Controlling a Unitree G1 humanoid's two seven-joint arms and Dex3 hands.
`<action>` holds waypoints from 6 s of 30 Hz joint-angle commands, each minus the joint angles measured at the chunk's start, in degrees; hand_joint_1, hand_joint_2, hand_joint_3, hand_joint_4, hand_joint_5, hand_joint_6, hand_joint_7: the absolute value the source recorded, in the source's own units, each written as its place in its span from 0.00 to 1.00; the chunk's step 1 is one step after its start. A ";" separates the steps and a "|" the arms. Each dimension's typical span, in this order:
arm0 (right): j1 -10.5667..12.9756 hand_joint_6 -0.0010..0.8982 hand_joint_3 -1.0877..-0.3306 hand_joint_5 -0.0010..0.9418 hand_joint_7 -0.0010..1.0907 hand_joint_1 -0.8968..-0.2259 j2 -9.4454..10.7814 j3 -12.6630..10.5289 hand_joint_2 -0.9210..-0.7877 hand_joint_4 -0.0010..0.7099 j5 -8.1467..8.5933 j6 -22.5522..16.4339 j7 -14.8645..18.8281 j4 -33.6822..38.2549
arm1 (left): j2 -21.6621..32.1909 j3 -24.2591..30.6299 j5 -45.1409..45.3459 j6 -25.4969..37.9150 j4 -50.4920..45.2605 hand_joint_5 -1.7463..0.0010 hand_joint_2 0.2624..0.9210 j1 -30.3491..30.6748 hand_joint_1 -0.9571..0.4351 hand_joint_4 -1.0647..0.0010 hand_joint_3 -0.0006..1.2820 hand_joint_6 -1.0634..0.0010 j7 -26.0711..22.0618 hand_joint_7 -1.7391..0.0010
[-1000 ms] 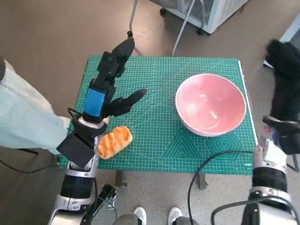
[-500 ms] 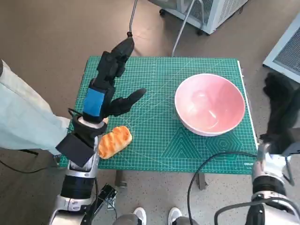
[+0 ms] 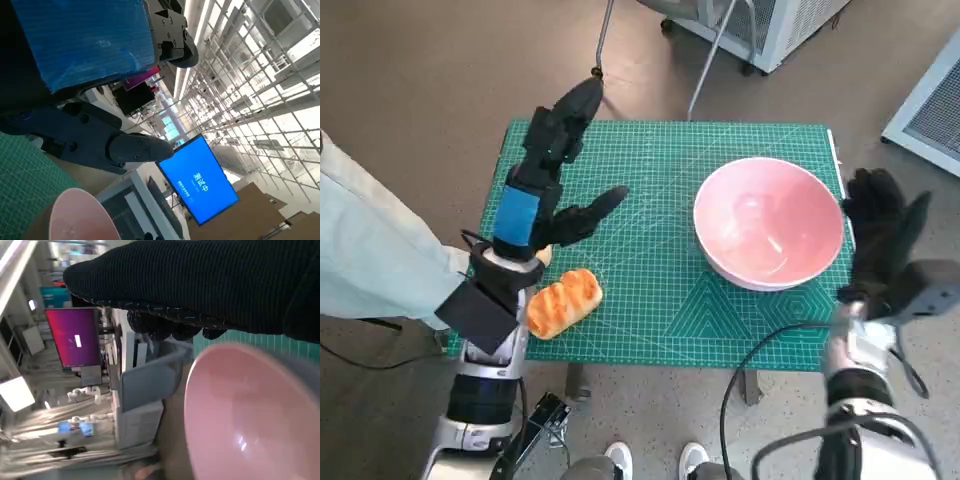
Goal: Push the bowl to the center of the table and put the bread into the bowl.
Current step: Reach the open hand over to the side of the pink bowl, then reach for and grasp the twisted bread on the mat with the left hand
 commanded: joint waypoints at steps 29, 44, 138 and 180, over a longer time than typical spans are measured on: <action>-10.90 0.06 0.29 0.02 0.60 0.52 8.82 -1.71 0.00 0.32 0.38 11.15 -4.42 3.38 | 3.00 1.46 -0.62 0.69 -5.46 1.00 1.00 6.14 0.35 0.76 0.23 0.89 -0.63 0.73; -12.71 0.08 0.29 0.02 0.62 0.57 9.10 -2.59 0.00 0.34 0.34 13.46 -4.46 3.41 | 3.54 2.54 -0.06 0.43 -6.75 1.00 1.00 9.14 0.36 0.75 0.23 0.82 0.12 0.81; 3.21 0.00 0.34 0.01 0.70 0.39 5.27 20.45 0.00 0.37 -2.95 -7.19 17.81 -40.88 | 27.68 -22.46 31.73 58.63 -30.27 0.99 0.89 14.80 0.36 0.83 0.02 0.72 -21.96 0.98; 3.82 0.00 0.34 0.01 0.71 0.39 5.50 20.97 0.00 0.37 -2.41 -6.98 18.14 -40.60 | 21.39 -15.63 27.11 39.52 -9.08 0.31 1.00 11.02 0.69 0.39 0.09 0.48 -9.25 0.29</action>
